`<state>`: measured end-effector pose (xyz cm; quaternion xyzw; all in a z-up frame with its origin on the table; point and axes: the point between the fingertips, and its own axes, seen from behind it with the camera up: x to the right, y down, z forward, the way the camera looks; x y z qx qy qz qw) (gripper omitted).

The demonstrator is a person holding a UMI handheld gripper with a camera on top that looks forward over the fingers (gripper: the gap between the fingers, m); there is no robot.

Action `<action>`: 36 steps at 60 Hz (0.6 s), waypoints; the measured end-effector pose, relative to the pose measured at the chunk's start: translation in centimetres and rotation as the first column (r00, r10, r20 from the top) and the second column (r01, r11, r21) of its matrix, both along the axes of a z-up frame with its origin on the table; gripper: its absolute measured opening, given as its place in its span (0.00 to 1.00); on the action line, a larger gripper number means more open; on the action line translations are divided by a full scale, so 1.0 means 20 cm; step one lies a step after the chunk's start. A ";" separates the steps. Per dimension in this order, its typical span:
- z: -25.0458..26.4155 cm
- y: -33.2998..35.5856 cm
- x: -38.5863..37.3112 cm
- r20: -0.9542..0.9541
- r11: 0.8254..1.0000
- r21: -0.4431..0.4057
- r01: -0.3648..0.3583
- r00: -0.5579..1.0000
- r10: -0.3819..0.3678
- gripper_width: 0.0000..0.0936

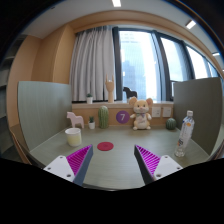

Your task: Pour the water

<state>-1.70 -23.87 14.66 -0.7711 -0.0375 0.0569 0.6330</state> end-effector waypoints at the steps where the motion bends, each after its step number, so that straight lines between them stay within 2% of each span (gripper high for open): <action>1: -0.04 0.00 0.06 0.002 1.000 -0.005 0.006 1.000 -0.006 0.91; 9: -0.18 0.01 0.54 -0.005 0.992 -0.006 0.127 0.992 -0.127 0.91; 19: -0.20 0.09 1.08 -0.020 0.958 -0.014 0.287 0.958 -0.288 0.90; 26: -0.17 0.23 1.29 -0.036 0.949 0.019 0.316 0.948 -0.315 0.90; 36: -0.13 0.45 1.54 0.036 0.931 0.064 0.360 0.931 -0.363 0.90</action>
